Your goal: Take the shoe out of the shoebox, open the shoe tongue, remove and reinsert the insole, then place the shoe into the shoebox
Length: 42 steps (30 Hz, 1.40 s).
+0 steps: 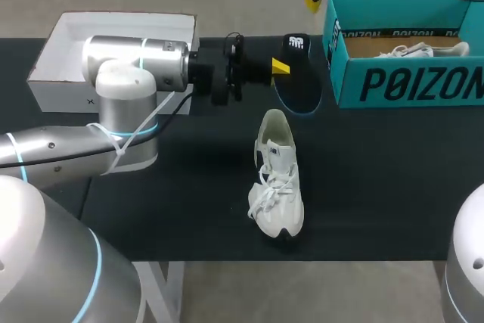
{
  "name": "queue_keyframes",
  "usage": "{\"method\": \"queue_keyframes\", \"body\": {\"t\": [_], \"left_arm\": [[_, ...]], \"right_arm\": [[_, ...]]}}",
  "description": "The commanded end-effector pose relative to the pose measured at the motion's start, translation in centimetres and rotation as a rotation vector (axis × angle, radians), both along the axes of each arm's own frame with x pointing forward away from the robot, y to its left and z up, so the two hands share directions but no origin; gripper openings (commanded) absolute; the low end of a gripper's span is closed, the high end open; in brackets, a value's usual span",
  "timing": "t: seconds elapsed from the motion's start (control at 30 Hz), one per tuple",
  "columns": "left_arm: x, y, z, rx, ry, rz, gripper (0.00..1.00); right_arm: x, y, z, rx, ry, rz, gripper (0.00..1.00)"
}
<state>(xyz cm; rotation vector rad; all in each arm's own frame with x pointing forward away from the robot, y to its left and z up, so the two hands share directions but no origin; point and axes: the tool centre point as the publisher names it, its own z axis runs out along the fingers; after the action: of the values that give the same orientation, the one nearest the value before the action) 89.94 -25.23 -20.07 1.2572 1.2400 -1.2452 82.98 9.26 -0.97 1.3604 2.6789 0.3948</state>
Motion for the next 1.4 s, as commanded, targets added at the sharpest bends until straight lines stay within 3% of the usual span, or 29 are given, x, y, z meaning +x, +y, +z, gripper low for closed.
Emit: {"method": "queue_keyframes", "body": {"t": [0.03,1.13,1.17,1.27,1.4], "left_arm": [[-0.3,-0.2,0.0,0.003,-0.003,0.005,0.00],[-0.2,-0.5,-0.3,0.043,0.019,0.030,0.00],[0.1,-0.5,-0.7,-0.006,0.119,0.005,0.00],[0.3,-0.8,-1.3,-0.090,0.240,-0.005,0.00],[0.8,-0.8,-1.7,-0.136,0.390,-0.018,0.00]], "right_arm": [[0.0,0.4,0.0,-0.004,0.008,0.004,1.00],[-0.4,0.5,0.6,-0.007,0.004,0.014,1.00],[-0.4,0.5,0.6,-0.007,0.004,0.014,1.00],[-0.4,0.5,0.6,-0.007,0.004,0.014,1.00],[-0.4,0.5,0.6,-0.007,0.004,0.014,1.00]]}}
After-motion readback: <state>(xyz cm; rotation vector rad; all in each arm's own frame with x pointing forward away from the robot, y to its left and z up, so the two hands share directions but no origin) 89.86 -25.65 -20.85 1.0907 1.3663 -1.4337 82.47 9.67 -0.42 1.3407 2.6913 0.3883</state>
